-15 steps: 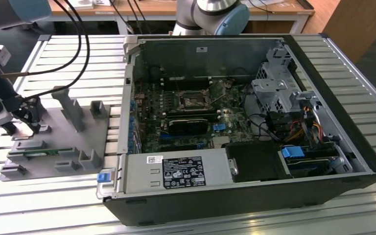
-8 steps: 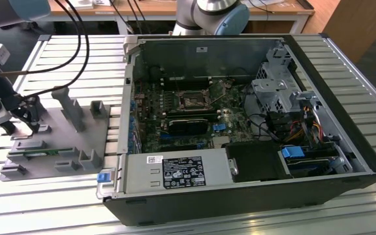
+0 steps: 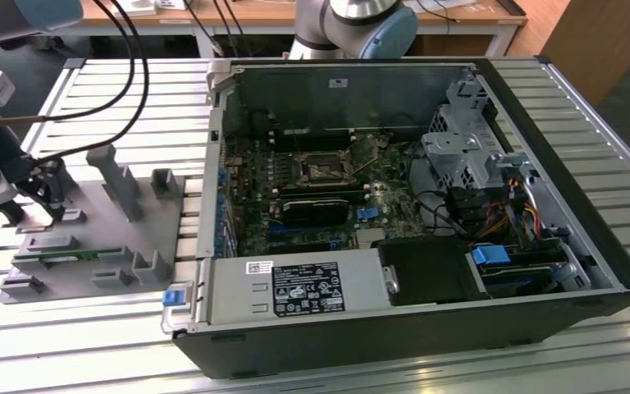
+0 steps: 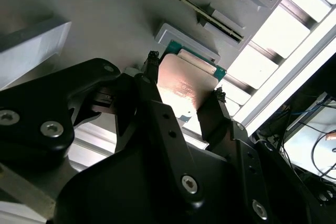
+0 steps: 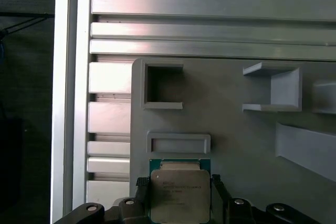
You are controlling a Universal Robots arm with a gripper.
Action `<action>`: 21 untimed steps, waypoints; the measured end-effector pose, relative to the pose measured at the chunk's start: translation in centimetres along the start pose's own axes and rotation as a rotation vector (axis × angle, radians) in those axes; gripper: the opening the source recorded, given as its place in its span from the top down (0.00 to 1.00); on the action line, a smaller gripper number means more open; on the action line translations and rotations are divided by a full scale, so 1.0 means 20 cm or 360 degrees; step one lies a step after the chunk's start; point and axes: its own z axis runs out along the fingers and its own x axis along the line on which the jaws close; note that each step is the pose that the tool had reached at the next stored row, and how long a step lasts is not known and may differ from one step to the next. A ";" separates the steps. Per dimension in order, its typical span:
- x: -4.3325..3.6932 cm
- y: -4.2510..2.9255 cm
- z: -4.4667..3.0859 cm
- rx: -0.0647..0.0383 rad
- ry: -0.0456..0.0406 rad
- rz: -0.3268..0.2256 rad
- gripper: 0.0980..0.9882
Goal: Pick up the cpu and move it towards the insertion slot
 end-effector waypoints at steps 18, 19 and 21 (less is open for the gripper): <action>0.000 0.000 -0.052 0.0010 0.0000 0.0000 0.50; 0.000 -0.001 -0.055 0.0010 0.0000 0.0000 0.50; 0.000 -0.001 -0.061 0.0012 0.0000 0.0000 0.50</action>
